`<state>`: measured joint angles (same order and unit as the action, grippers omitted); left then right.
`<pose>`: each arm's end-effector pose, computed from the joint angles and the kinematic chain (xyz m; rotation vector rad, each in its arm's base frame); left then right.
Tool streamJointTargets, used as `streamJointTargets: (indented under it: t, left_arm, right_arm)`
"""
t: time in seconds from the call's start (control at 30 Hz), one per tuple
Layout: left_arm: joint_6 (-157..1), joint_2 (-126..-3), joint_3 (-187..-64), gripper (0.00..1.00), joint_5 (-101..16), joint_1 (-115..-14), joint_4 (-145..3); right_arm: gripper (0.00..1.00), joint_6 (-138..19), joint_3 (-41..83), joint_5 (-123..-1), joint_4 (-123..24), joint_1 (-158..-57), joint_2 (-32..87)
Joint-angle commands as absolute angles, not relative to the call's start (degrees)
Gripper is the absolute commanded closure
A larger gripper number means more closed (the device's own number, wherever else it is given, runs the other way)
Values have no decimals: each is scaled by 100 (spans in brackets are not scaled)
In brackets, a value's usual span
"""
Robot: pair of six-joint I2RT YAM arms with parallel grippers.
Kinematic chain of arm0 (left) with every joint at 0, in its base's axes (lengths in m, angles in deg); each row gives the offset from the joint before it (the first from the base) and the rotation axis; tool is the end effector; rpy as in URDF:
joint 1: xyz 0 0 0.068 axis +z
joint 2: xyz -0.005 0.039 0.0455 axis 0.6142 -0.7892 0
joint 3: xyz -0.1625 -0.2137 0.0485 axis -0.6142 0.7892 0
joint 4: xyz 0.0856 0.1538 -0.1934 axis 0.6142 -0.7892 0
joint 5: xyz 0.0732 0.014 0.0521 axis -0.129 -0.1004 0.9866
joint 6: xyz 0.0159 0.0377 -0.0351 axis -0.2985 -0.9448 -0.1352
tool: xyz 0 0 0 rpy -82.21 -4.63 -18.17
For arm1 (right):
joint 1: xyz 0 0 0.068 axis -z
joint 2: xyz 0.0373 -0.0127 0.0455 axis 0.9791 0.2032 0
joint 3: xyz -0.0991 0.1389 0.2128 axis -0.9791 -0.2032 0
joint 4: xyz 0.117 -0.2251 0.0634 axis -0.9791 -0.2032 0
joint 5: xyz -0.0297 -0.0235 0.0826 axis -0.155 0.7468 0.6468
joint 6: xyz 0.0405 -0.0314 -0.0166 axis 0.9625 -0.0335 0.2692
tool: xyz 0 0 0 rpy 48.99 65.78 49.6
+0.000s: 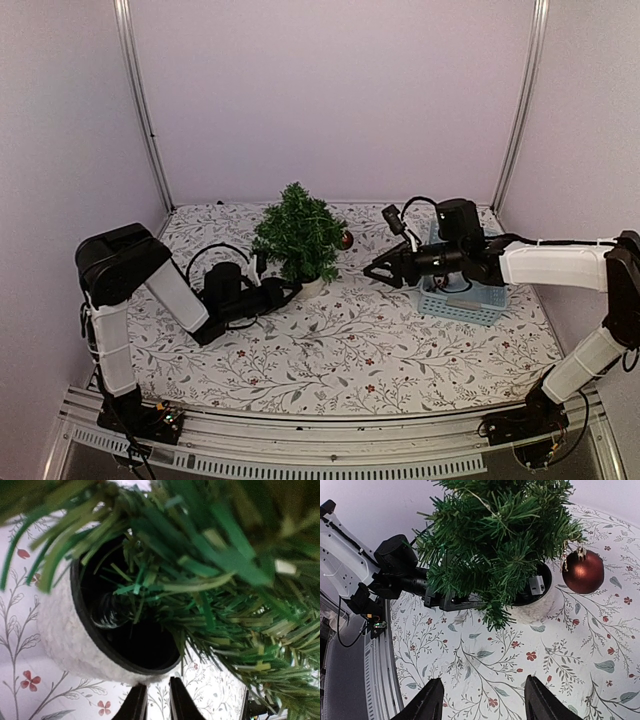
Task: Decorate the small christmas tree
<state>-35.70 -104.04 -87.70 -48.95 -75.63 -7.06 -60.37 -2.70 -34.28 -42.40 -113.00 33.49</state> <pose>0.2603 -0.2131 0.0962 -0.0775 2.0290 -1.3120 0.2612 0.2060 0.2343 -0.9027 1.9511 1.0614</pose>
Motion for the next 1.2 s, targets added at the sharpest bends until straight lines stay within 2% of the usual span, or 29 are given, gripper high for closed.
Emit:
streamJointTargets:
  t: [0.0,0.27,0.4,0.5,0.7,0.97,1.17]
  left_arm:
    - [-3554,-10191,-8559,83,-4718,-7648,-492]
    - [-3548,-9457,-7759,69,-4127,-7617,-577]
    - [-3579,-9171,-7554,64,-4037,-7571,-721]
    - [-3604,-9011,-7456,63,-4002,-7545,-773]
    - [-3873,-8407,-7262,61,-3821,-7469,-1028]
    - [-4774,-7079,-7332,58,-3283,-7463,-2616]
    - [-4992,-6704,-7328,58,-3142,-7463,-2979]
  right_arm:
    - [42,-6077,-362,-3398,-4281,-11076,3084]
    - [42,-6149,-320,-3631,-4847,-10168,2586]
    - [41,-6307,238,-4965,-6087,-9855,2454]
    - [41,-6559,655,-6152,-6848,-9791,2670]
    - [41,-6951,906,-7457,-7564,-9427,3318]
    - [40,-7157,1059,-7915,-7671,-9017,4029]
    - [40,-7208,1210,-8367,-7666,-8961,4559]
